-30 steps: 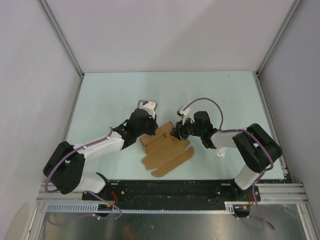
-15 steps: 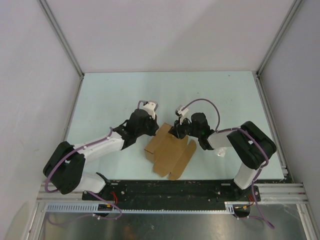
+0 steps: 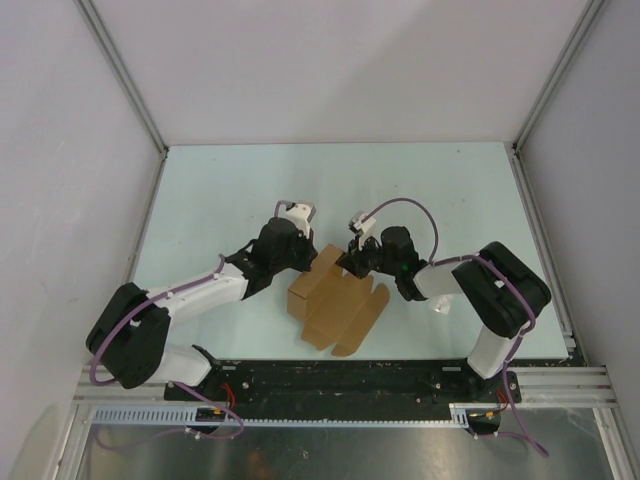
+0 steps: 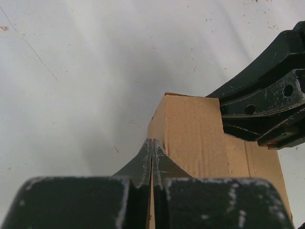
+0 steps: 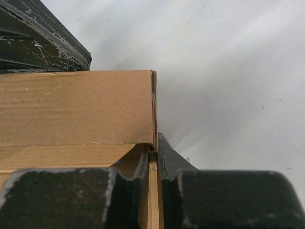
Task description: Fold the paper box
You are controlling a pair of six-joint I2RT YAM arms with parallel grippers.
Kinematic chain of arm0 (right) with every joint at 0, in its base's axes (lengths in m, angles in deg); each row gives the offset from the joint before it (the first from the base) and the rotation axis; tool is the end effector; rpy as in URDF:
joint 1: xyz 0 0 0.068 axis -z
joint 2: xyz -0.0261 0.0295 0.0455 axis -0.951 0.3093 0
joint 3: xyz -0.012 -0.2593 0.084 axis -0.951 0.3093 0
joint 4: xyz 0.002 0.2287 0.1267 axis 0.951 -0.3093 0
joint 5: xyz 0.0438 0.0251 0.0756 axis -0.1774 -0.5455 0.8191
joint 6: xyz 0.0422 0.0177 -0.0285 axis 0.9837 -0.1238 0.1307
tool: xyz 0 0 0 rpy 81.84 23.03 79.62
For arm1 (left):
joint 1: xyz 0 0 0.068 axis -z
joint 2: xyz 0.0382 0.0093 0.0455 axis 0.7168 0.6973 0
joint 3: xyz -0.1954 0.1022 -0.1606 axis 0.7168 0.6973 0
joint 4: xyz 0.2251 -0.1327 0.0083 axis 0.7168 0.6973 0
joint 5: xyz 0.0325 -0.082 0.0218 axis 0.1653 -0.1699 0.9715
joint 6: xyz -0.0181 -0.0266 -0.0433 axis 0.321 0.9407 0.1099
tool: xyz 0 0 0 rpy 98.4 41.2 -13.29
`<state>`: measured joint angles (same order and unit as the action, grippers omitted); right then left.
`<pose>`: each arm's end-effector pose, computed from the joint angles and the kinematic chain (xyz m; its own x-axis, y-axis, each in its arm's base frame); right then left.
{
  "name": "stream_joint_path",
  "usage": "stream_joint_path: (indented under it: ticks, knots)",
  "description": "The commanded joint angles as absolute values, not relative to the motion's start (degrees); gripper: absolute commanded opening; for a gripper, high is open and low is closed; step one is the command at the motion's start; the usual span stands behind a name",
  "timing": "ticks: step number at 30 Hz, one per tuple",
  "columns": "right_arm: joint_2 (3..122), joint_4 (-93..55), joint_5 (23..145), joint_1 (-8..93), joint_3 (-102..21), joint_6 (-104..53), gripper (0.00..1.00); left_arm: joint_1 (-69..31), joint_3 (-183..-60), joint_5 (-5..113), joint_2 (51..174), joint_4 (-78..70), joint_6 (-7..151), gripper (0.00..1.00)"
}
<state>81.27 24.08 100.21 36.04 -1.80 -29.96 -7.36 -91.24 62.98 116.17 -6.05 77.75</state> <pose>0.2583 0.2049 0.1452 -0.3185 -0.1813 -0.9304 -0.8267 0.5333 0.1791 0.2295 -0.1815 0.2146 -0.5837 0.0887 -0.8071 0.4638 0.8523 -0.2418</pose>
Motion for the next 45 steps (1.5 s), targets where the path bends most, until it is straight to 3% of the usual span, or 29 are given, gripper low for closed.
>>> stream_joint_path:
  ticks: [1, 3, 6, 14, 17, 28, 33, 35, 45]
  knots:
    - [78.47, 22.35, 99.42, 35.51, -2.49, -32.29, 0.02, -7.65, -90.75, 61.32, 113.86, -7.47, 78.62, 0.00]
    - [77.34, 20.68, 99.60, 35.68, -2.49, -32.20, 0.19, -7.65, -90.31, 61.50, 113.42, -7.38, 78.71, 0.00]
    - [75.58, 17.87, 99.86, 35.68, -2.49, -34.66, 0.31, -7.65, -89.34, 62.20, 112.36, -7.03, 78.97, 0.00]
    - [67.50, 7.77, 101.53, 35.59, -2.49, -38.53, 0.47, -7.73, -88.46, 67.91, 108.85, -5.71, 80.56, 0.00]
    - [63.11, 0.83, 100.39, 35.59, -2.49, -38.97, 0.48, -7.73, -88.55, 68.26, 105.87, -5.36, 80.82, 0.00]
    - [48.77, -11.58, 87.21, 36.12, -1.17, -28.78, 0.29, -2.82, -86.89, 61.06, 100.85, -5.27, 81.00, 0.00]
    - [46.75, -12.90, 84.31, 36.30, -1.08, -26.06, 0.15, 0.87, -84.16, 62.20, 99.45, -4.39, 83.01, 0.00]
    - [45.87, -14.04, 79.59, 36.38, -1.17, -23.25, 0.01, 1.32, -82.49, 63.77, 98.31, -4.13, 83.80, 0.00]
    - [40.07, -16.33, 77.19, 39.90, -1.08, -19.20, 0.00, 1.93, -81.25, 65.45, 100.67, -3.95, 84.34, 0.00]
